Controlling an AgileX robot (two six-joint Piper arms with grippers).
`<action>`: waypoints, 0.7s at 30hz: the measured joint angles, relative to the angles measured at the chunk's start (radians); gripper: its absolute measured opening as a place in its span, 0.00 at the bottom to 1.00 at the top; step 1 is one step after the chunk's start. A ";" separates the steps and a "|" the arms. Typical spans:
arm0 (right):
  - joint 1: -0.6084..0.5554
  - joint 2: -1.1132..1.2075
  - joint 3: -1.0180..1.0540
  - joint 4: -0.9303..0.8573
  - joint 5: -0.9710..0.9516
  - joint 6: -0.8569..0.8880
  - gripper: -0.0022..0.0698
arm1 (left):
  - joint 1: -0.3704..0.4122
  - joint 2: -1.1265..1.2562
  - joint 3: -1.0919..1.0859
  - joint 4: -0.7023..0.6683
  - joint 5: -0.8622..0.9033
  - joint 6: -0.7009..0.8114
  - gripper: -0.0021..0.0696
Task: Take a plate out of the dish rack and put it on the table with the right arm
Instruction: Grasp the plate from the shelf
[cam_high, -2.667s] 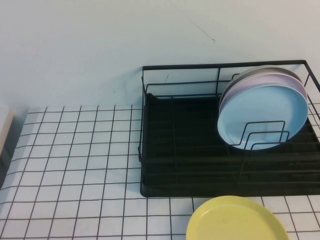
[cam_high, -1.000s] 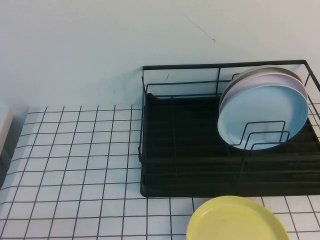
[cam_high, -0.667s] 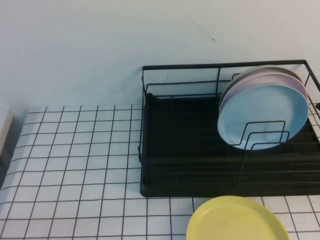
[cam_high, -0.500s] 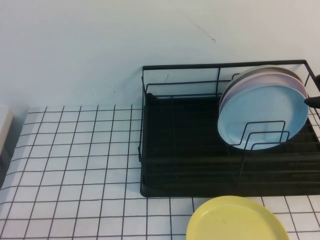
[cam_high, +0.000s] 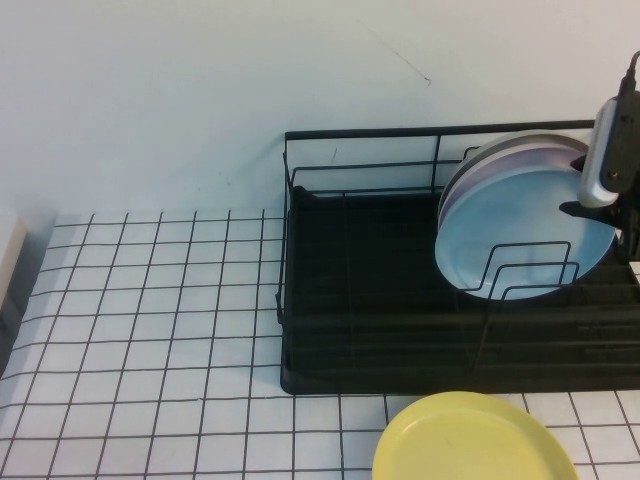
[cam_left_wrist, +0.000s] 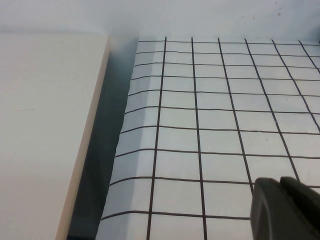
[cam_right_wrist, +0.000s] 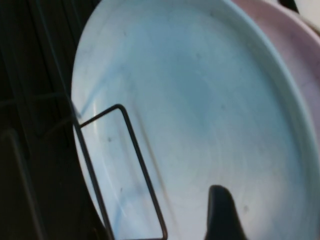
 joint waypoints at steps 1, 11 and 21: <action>0.003 0.010 0.000 0.005 -0.013 -0.005 0.57 | 0.000 0.000 0.000 0.000 0.000 0.000 0.02; 0.016 0.052 0.000 0.024 -0.074 -0.029 0.42 | 0.000 0.000 0.000 0.000 0.000 0.000 0.02; 0.018 0.027 0.000 0.068 -0.078 -0.015 0.16 | 0.000 0.000 0.000 0.000 0.000 0.000 0.02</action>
